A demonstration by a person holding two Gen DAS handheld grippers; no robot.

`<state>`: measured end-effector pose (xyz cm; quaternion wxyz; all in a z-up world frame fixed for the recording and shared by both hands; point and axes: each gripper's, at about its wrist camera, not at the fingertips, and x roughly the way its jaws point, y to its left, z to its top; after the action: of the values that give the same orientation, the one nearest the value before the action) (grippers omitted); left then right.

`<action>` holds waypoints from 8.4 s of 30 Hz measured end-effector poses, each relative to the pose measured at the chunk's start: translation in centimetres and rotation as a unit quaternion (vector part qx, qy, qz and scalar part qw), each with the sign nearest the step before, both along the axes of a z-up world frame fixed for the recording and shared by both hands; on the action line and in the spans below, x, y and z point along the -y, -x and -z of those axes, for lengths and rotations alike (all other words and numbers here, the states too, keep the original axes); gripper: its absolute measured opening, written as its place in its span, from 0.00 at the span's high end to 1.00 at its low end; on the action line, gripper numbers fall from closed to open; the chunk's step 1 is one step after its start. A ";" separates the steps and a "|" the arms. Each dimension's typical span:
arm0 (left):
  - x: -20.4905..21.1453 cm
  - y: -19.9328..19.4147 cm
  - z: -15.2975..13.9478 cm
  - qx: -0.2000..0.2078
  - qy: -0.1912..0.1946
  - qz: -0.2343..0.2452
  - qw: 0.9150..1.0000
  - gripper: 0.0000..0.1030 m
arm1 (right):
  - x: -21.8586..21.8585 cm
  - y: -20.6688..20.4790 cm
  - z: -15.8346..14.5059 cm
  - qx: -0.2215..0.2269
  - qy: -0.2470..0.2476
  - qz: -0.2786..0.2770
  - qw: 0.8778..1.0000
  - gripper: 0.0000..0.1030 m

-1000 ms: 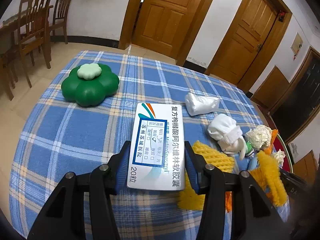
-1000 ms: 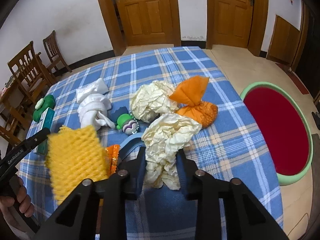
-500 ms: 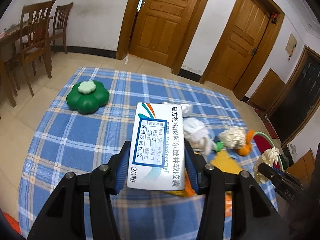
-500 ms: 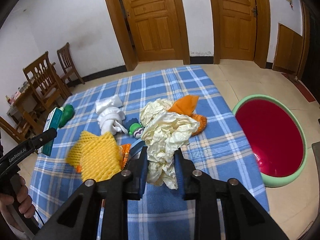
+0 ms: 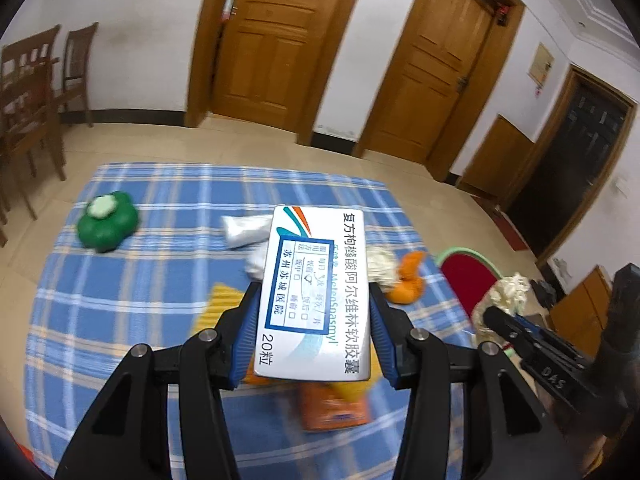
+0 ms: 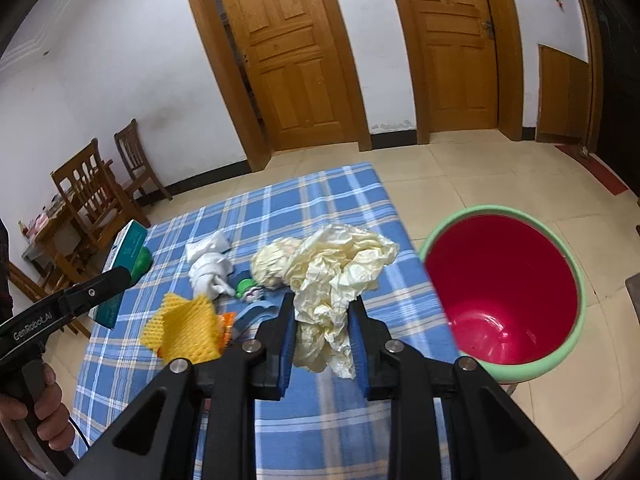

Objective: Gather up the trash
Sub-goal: 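Carry the paper over the red bucket and open the right tool while the left tool drops the box, then move both open tools back over the table, then grasp the yellow foam net with the left tool while the right tool grasps the orange snack box, then carry the foam net and orange box over the red bucket with both tools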

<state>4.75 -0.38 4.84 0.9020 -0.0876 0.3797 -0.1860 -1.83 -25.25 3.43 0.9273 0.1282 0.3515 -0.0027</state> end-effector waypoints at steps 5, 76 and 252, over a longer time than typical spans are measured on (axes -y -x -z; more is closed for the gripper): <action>3.9 -0.4 -0.4 -0.012 -0.001 0.036 0.999 0.51 | 2.7 0.4 0.1 -0.004 -0.005 0.022 1.000 0.74; 23.7 -3.6 3.1 -0.061 -0.061 0.144 0.986 0.38 | 18.5 1.4 5.7 -0.025 -0.089 0.174 0.981 0.40; 3.1 3.0 -2.3 -0.010 -0.023 0.004 1.000 0.78 | 1.5 0.8 -3.4 0.036 0.020 -0.028 0.999 0.51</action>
<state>1.72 -3.43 7.14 0.8991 -0.0677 0.3933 -0.1799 -2.61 -26.77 6.80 0.9413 0.1002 0.3216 0.0210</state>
